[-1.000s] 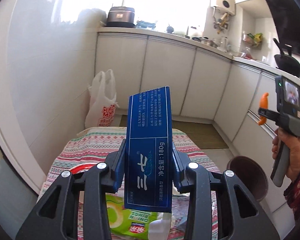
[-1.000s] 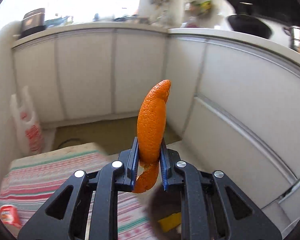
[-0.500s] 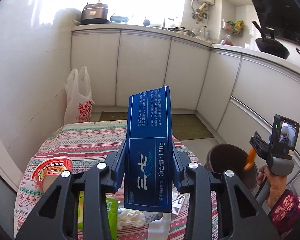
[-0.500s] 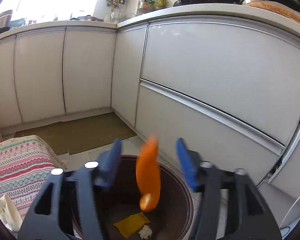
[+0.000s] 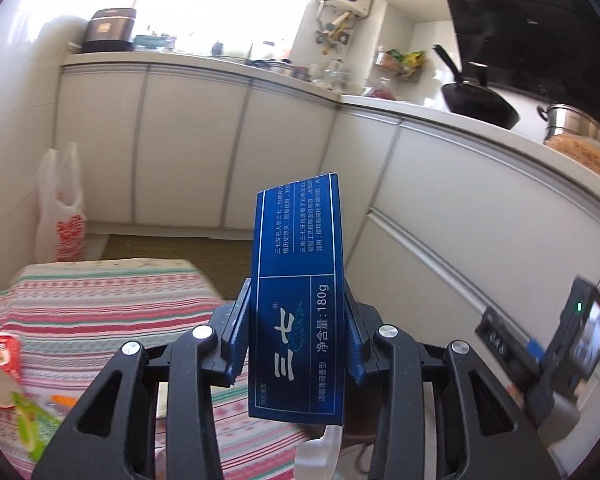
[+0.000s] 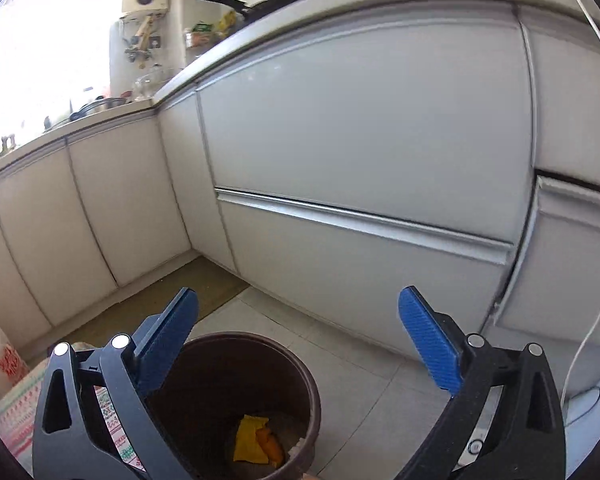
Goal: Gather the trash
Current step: 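Carry the orange peel over the brown bucket and open the right tool, then move the blue toothpaste box over the bucket and open the left tool, then lower the left tool onto the green onion-rings bag and grasp it, then grasp the white paper cup with the right tool while the left tool holds the bag, then carry the paper cup over the bucket and open the right tool, then carry the onion-rings bag over the bucket and open the left tool, then return the left tool to the table and grasp the crumpled white tissue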
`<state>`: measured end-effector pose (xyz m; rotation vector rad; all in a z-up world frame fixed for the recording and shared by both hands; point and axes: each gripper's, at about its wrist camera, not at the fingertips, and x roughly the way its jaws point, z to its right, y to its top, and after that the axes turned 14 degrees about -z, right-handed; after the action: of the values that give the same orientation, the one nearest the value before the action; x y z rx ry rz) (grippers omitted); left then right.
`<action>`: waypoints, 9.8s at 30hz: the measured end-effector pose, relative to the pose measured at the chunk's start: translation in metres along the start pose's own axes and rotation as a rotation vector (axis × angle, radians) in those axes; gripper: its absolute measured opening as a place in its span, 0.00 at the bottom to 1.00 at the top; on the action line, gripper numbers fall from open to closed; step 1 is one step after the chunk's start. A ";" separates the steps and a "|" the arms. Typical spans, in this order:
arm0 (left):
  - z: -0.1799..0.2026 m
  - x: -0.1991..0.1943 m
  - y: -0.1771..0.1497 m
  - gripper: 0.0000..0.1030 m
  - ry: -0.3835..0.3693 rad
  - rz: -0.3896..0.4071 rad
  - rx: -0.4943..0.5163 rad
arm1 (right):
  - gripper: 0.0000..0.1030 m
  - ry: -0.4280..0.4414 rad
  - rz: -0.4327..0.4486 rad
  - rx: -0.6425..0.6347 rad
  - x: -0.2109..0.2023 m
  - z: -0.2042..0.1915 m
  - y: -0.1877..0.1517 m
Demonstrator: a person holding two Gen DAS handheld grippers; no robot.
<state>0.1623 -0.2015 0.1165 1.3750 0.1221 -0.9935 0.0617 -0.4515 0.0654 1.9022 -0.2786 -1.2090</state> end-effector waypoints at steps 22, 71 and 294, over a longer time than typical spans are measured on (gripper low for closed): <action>0.118 0.156 0.004 0.49 -0.016 -0.195 0.112 | 0.93 -0.093 -0.058 0.198 0.027 0.064 0.012; -0.203 -0.052 -0.074 0.86 0.418 -0.339 -0.349 | 0.93 0.157 -0.180 -0.366 -0.011 -0.126 -0.072; -0.224 -0.013 -0.134 0.90 0.289 -0.640 -0.313 | 0.93 0.102 -0.142 -0.534 -0.040 -0.129 -0.072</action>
<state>0.1717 0.0113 -0.0339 1.1959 0.9420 -1.2237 0.1314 -0.3152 0.0600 1.5232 0.2222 -1.1338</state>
